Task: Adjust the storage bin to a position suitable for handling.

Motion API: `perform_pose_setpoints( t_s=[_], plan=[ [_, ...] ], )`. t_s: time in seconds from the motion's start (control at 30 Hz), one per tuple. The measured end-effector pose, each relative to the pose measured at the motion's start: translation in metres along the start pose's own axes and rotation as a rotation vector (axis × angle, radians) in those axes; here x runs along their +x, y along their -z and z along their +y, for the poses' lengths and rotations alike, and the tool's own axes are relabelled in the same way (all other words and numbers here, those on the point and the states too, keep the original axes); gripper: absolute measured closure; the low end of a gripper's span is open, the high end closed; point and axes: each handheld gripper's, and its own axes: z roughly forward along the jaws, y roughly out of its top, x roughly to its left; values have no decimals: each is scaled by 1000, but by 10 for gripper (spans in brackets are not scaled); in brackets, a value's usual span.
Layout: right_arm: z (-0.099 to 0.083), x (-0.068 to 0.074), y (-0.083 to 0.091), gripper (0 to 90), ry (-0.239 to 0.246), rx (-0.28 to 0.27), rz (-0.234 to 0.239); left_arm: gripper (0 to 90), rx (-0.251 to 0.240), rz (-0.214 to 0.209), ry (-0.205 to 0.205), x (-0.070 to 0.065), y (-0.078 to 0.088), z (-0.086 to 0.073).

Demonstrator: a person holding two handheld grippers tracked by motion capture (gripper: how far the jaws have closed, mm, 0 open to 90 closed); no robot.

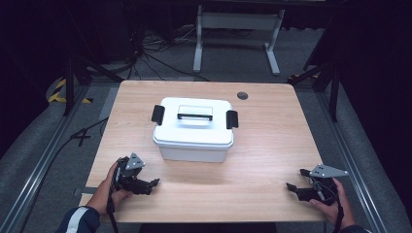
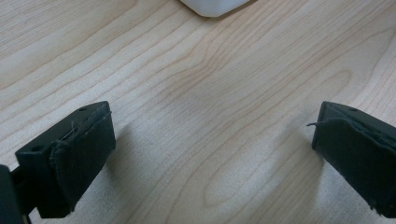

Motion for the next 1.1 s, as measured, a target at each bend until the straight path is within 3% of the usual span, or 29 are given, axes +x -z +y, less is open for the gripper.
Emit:
perform_pose_setpoints(
  t_s=[0.37,0.53,0.6,0.67,0.77,0.83,0.9,1.1],
  plan=[
    [2,0,-2,176,-13,2,-18,3,-8,-15,-25,3,0,-1],
    [9,-1,-2,177,-16,55,-14,3,-8,-33,-50,6,-1,0],
    [13,-4,-3,177,19,89,13,3,-11,-44,-51,7,0,-1],
    [15,-5,-3,180,22,96,19,4,-10,-47,-55,7,0,-1],
    [20,-7,-4,272,48,116,36,4,-5,-50,-65,9,1,-1],
    [24,-8,-4,286,69,122,38,3,-4,-50,-60,9,1,-2],
    [36,-8,-2,319,116,137,50,1,-4,-54,-67,9,1,-1],
    [59,-5,7,347,161,117,55,2,-9,-57,-70,10,1,-1]
  ],
)
